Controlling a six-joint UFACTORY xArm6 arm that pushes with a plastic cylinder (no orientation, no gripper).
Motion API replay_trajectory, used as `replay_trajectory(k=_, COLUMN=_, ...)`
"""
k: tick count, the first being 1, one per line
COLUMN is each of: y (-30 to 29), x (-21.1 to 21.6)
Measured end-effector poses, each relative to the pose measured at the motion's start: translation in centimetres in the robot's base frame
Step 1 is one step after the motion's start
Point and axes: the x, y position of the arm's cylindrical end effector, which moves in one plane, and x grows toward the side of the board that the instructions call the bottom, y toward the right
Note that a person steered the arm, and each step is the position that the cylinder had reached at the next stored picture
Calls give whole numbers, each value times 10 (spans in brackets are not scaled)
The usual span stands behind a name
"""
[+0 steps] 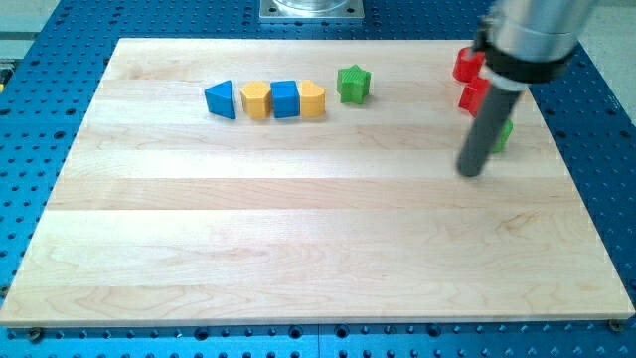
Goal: Push the green star diagonally to the green circle
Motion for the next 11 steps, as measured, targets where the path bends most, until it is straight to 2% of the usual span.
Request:
replay_trajectory(k=1, y=-38, x=-59)
replay_trajectory(k=2, y=-38, x=-134)
replay_trajectory(k=3, y=-60, x=-182)
replay_trajectory(k=4, y=-109, x=-180)
replay_trajectory(k=6, y=-95, x=-100)
replay_trajectory(k=7, y=-97, x=-80)
replay_trajectory(k=8, y=-144, x=-73)
replay_trajectory(k=9, y=-149, x=-32)
replay_trajectory(k=10, y=-82, x=-48)
replay_trajectory(k=11, y=-25, x=-34)
